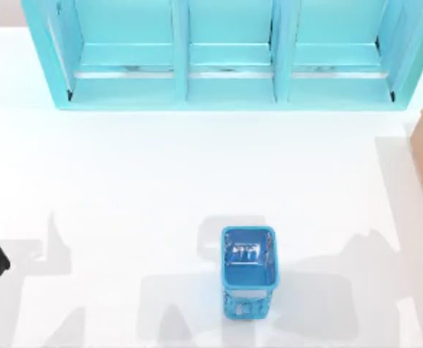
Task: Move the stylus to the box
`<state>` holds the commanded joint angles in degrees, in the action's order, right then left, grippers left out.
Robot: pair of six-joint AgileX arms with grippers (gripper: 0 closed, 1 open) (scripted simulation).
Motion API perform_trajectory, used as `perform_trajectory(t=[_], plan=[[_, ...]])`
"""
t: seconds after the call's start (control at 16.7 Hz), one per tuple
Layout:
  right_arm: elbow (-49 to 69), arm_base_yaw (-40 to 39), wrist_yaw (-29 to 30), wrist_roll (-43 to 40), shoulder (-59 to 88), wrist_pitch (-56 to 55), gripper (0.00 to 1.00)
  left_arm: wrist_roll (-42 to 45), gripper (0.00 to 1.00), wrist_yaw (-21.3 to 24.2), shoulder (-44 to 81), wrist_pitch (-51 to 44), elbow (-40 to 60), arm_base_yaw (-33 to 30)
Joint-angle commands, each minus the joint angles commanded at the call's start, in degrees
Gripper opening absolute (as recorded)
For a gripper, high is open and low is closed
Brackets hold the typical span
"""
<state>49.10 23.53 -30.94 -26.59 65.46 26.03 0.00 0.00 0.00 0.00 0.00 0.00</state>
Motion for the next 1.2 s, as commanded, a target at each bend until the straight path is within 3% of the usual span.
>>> perform_trajectory(t=[0.42,1.2], plan=[[-4.21,-1.86,1.39,1.41,1.79,-5.77,0.00,0.00,1.00,0.00,0.00,0.00,0.00,0.00],[-4.21,-1.86,1.39,1.41,1.79,-5.77,0.98,0.00,1.00,0.00,0.00,0.00,0.00,0.00]])
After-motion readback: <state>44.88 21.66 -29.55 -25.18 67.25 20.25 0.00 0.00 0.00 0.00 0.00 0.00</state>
